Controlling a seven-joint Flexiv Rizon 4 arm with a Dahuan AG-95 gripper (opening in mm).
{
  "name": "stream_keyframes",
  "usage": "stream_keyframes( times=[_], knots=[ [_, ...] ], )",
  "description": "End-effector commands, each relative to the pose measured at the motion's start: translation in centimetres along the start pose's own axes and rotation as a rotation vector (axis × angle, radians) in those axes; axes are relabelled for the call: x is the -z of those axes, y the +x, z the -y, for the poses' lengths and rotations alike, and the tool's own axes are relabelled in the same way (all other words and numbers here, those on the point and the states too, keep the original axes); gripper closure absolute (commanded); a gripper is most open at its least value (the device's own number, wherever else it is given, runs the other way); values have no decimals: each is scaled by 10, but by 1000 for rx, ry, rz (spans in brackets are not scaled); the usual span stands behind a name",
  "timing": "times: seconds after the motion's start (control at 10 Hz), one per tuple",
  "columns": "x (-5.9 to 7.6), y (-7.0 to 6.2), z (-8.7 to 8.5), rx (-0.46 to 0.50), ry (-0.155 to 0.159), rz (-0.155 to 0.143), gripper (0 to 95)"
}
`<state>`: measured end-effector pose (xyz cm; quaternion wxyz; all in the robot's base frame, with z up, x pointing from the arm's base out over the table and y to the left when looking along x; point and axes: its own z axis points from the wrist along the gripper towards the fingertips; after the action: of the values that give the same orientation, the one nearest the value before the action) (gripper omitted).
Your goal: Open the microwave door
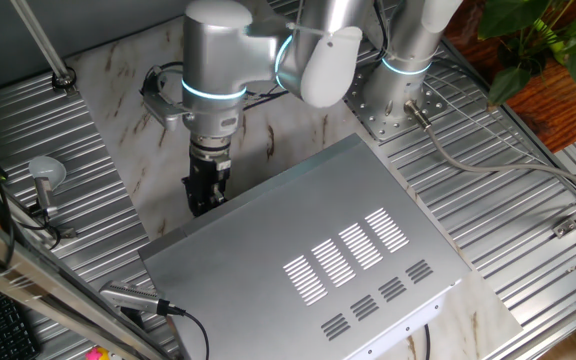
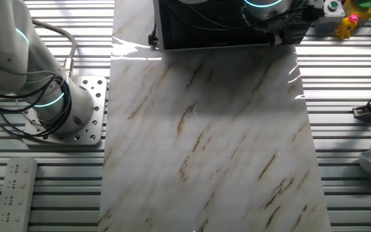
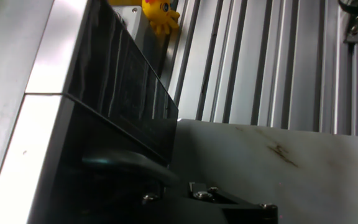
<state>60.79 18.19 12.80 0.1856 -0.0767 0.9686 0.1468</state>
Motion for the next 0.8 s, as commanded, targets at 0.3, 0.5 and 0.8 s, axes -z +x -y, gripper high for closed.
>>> stream_keyframes(
  times=[0.3,0.5,0.8],
  knots=[
    [3,-10,10,36,26,-32,760],
    [1,-9,30,75,-24,-34,760],
    [11,-9,29,70,22,-72,760]
  ],
)
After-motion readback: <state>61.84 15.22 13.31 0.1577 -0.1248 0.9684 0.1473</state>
